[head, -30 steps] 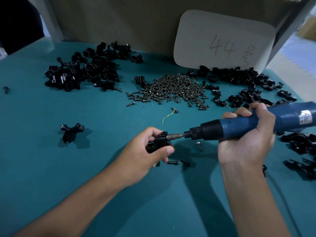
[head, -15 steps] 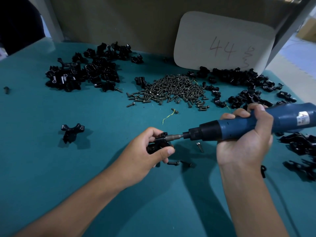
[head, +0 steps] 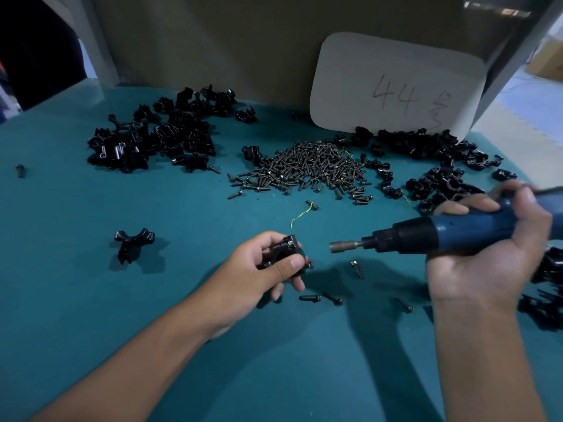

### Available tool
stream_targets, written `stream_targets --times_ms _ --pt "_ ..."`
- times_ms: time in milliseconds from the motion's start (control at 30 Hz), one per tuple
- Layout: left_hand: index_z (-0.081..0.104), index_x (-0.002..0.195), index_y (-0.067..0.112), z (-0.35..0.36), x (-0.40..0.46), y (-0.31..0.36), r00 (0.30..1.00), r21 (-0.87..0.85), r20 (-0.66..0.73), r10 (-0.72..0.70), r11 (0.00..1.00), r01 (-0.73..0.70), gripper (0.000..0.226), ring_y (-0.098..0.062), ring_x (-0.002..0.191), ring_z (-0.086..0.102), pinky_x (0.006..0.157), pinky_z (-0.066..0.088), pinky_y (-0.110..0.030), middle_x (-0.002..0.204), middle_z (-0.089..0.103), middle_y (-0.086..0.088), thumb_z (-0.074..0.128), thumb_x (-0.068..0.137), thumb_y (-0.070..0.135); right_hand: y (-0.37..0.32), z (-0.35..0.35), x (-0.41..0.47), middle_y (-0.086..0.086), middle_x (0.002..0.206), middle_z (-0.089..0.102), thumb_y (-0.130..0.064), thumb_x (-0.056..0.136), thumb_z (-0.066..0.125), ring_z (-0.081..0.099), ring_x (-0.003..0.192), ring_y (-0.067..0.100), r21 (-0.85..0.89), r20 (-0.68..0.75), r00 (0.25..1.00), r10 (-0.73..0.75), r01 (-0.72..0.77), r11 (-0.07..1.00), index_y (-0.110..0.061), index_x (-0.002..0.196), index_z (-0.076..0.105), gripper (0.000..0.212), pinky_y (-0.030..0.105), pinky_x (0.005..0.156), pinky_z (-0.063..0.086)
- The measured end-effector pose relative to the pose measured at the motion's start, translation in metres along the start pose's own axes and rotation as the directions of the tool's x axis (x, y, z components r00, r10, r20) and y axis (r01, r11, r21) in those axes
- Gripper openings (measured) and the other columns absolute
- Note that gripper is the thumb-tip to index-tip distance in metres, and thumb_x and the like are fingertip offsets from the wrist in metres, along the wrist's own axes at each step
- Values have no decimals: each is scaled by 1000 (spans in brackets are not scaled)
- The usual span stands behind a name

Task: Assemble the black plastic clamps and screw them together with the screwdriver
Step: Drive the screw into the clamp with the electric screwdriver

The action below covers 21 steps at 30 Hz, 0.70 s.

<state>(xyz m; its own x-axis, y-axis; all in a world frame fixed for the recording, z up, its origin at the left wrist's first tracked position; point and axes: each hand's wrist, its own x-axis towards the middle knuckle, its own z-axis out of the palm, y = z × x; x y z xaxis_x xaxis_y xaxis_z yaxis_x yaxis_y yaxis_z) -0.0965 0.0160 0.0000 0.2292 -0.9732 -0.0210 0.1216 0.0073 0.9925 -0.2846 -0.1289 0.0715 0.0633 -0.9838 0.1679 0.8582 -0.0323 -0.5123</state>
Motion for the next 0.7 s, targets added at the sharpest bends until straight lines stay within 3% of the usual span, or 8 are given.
stream_targets --times_ms 167,333,467,600,700 --pt "65 100 25 0 1 -1 1000 -62 2 -7 998 7 34 -18 59 48 58 41 -27 81 72 -12 73 79 51 10 1 -5 -6 84 61 -10 93 64 54 65 9 -63 -104 994 36 -43 997 -13 114 51 24 26 58 48" --pt "65 101 28 -1 1 0 1000 -46 18 -21 999 22 31 -16 59 47 59 36 -32 79 72 -11 71 80 51 12 3 -5 -5 84 56 -11 95 62 53 66 8 -94 -63 996 64 -70 993 -13 110 52 19 27 58 48" --pt "66 99 25 2 -1 1 1000 -45 27 -16 999 17 30 -18 58 45 56 42 -22 76 70 -10 69 81 49 11 2 -6 -2 97 51 -13 94 64 52 68 9 -121 -46 997 68 -73 990 -11 117 48 28 27 59 47" --pt "63 105 16 4 -1 3 999 -109 -9 -40 993 38 32 -26 68 44 54 37 -24 75 67 -8 69 87 42 10 6 -11 -4 102 50 -16 94 61 51 68 8 -112 26 999 47 -44 993 -13 121 42 33 26 60 47" --pt "61 109 8 5 -3 4 998 -234 24 -65 970 69 37 -20 66 56 50 38 -19 78 63 0 67 88 38 8 13 -16 -8 99 53 -16 97 54 48 68 7 -117 89 996 31 -21 993 -16 115 45 20 25 60 45"
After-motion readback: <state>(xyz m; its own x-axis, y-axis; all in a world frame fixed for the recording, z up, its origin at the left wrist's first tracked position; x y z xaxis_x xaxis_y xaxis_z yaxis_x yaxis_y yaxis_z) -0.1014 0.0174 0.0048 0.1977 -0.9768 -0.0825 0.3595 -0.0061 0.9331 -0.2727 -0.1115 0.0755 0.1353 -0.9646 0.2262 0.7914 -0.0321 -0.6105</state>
